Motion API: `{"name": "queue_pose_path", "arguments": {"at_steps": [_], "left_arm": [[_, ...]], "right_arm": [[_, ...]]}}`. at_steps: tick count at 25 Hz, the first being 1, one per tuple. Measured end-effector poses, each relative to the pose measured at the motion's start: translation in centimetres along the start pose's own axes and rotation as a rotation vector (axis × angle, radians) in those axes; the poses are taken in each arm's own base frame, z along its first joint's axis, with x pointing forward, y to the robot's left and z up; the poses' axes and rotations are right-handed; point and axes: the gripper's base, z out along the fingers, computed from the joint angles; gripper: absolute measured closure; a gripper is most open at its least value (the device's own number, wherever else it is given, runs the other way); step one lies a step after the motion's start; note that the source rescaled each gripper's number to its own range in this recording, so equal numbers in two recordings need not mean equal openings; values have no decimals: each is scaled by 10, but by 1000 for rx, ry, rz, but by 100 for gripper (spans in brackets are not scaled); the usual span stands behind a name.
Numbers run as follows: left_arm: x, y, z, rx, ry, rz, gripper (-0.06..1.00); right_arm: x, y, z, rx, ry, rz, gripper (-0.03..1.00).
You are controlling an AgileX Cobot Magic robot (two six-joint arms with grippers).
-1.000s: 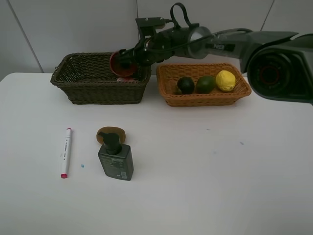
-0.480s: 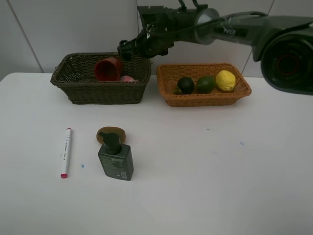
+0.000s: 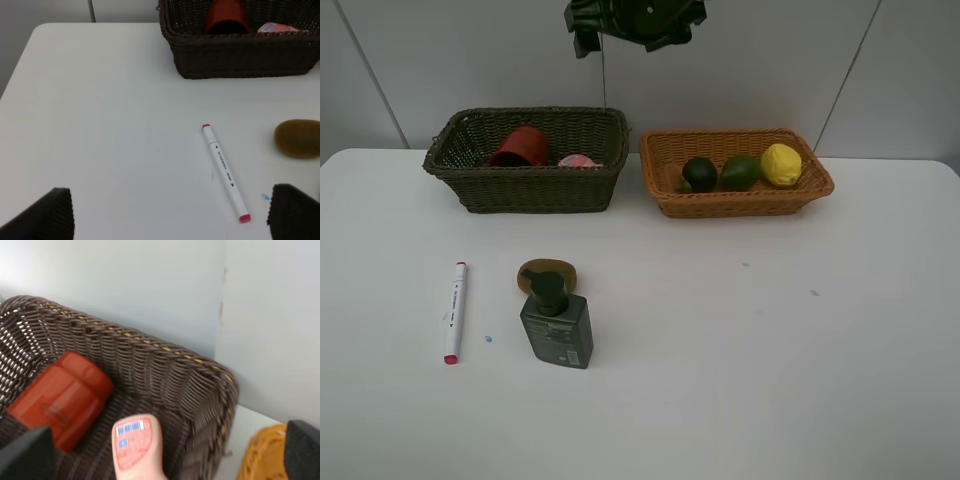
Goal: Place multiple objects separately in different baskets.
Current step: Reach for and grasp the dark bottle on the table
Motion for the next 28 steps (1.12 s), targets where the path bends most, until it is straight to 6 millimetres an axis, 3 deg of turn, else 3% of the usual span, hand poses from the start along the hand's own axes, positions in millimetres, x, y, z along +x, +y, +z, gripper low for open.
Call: {"name": "queue_pose_path", "arguments": {"at_steps": [7,17,22,28], "left_arm": [[0,0,0,0,0,0,-5],[0,0,0,0,0,0,-5],[0,0,0,0,0,0,-5],[0,0,0,0,0,0,-5]], "right_arm": [[-7,-8,-51,58,105,-18,-3],[-5,-14,-149,128,202,-77,-3],[25,-20,-201,127,175,-101,-3],[86,-34,-259,146,85,-153,-3]]}}
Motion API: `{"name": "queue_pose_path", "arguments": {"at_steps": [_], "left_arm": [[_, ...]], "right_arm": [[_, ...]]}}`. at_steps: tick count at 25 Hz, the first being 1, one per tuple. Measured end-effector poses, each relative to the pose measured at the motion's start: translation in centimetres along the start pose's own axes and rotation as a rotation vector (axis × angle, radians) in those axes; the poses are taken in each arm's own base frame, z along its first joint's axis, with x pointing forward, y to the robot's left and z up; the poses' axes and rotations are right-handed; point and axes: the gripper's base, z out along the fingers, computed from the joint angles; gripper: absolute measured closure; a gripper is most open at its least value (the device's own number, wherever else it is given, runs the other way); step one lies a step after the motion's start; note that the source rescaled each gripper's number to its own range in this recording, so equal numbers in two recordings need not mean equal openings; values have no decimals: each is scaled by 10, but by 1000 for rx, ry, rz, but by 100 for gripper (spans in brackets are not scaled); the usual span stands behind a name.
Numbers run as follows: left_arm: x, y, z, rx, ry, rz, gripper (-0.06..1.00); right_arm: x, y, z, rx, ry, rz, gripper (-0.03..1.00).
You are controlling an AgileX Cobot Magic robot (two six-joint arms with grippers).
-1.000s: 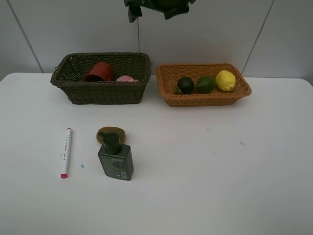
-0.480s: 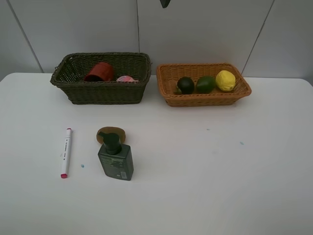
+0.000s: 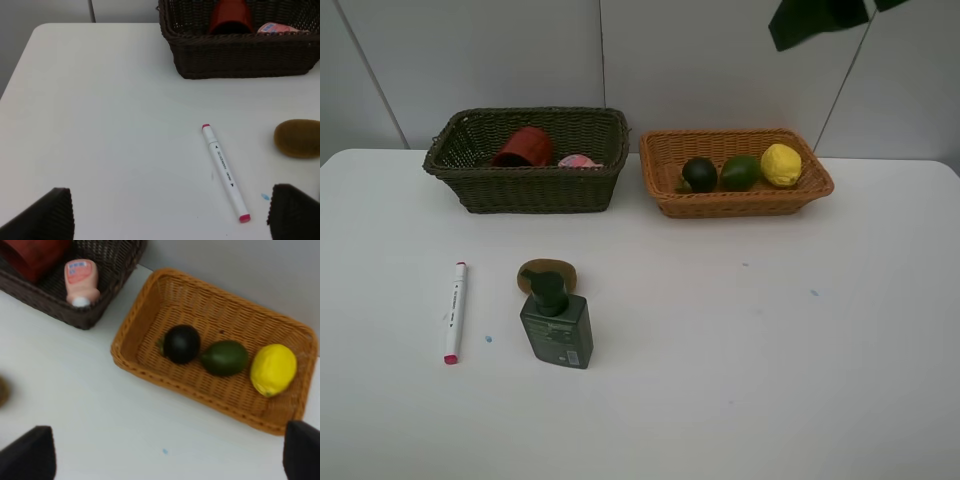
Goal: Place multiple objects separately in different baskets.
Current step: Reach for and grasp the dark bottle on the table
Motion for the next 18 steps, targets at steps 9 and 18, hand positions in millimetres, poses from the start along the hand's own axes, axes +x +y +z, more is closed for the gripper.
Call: {"name": "queue_pose_path", "arguments": {"at_steps": [9,18], "left_arm": [[0,0,0,0,0,0,-5],[0,0,0,0,0,0,-5]], "right_arm": [[94,-11,-54,16,-99,0,-3],[183,-8,-79,-37,-159,67,-3]]}}
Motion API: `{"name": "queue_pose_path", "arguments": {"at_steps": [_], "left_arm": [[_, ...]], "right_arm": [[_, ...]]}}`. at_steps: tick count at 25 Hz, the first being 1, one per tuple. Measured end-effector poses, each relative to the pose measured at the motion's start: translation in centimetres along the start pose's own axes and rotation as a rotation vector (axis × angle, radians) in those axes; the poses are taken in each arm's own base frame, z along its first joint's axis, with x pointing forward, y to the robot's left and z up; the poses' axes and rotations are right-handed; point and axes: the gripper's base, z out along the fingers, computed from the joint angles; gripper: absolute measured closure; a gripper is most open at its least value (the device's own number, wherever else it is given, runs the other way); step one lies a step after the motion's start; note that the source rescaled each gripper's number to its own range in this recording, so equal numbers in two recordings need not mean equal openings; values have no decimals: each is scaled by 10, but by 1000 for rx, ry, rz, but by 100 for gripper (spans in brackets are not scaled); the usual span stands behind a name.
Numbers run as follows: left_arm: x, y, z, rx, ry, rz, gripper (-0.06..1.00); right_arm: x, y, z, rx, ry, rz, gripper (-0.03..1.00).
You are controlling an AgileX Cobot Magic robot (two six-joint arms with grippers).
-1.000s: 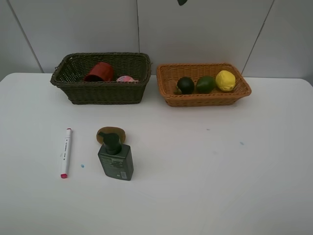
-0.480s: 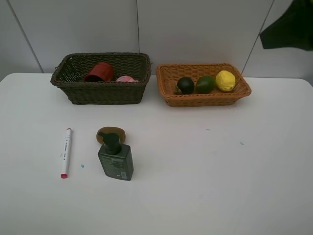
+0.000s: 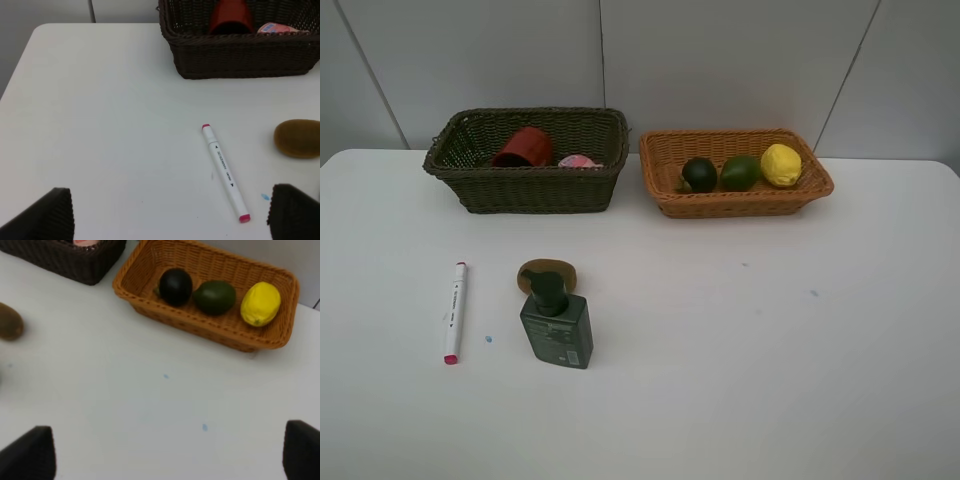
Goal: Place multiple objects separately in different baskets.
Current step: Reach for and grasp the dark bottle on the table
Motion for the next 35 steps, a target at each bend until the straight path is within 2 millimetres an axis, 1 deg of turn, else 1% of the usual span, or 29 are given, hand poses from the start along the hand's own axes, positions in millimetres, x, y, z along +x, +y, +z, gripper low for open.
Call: {"name": "queue_pose_path", "arguments": {"at_steps": [3,6,10,19,22,25,29,35], "left_arm": [[0,0,0,0,0,0,-5],[0,0,0,0,0,0,-5],[0,0,0,0,0,0,-5],[0,0,0,0,0,0,-5],[0,0,0,0,0,0,-5],[0,0,0,0,0,0,-5],[0,0,0,0,0,0,-5],[0,0,0,0,0,0,-5]], "right_arm": [[23,3,-6,-43,-25,20,-3],[44,7,-8,-83,-25,25,-3],[65,10,-8,-116,-10,4,-3],[77,8,-25,-128,-130,19,-3],[82,6,-31,-114,-178,41,-3],[83,4,-32,-72,-180,70,-3],[84,5,-33,33,-167,133,-3],[85,8,-36,257,-138,262,-3]]}}
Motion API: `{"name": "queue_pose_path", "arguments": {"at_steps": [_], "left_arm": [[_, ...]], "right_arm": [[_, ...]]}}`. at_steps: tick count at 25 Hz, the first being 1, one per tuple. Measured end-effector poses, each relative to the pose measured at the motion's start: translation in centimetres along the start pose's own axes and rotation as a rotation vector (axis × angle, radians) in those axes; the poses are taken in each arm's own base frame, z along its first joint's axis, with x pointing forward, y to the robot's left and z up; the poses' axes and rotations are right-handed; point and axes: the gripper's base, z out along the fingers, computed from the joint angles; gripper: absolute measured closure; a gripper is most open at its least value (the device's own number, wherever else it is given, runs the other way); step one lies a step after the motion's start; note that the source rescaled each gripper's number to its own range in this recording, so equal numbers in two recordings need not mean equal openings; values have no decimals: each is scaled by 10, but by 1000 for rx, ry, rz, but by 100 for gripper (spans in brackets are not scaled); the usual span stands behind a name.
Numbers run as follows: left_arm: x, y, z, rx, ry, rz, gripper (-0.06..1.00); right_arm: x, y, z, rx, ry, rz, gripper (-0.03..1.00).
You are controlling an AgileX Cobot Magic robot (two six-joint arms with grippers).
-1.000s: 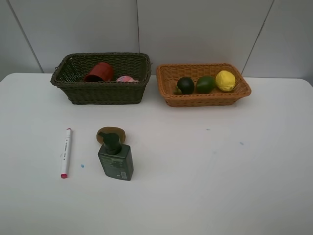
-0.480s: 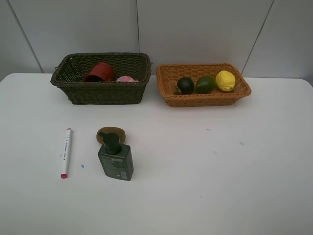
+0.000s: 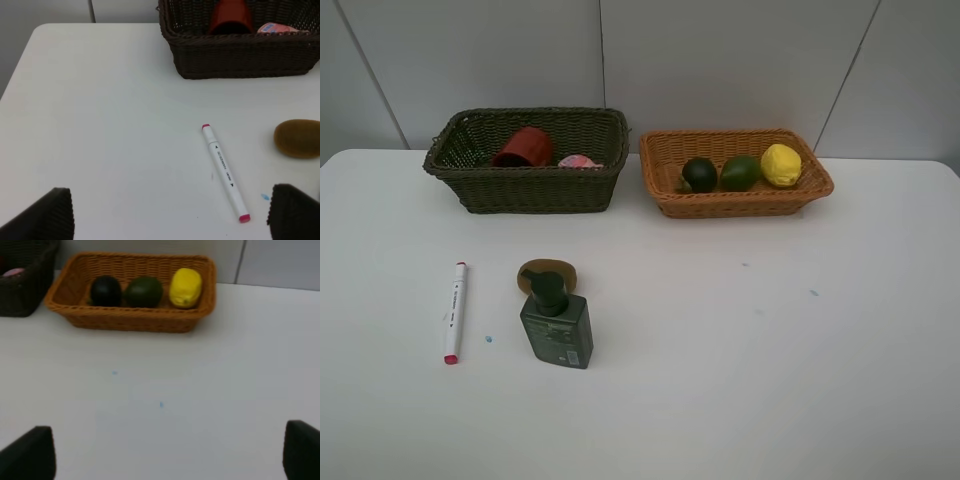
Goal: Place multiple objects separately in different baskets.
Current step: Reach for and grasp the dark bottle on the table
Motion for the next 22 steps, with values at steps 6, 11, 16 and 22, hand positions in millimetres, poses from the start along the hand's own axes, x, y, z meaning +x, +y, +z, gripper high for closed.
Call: {"name": "queue_pose_path", "arguments": {"at_steps": [6,11,16,22], "left_arm": [[0,0,0,0,0,0,-5],[0,0,0,0,0,0,-5],[0,0,0,0,0,0,-5],[0,0,0,0,0,0,-5]], "right_arm": [[1,2,-2,186,10,87,-3],[1,2,-2,216,13,98,-3],[1,2,-2,215,13,96,-3],[1,2,-2,216,13,96,-3]]}}
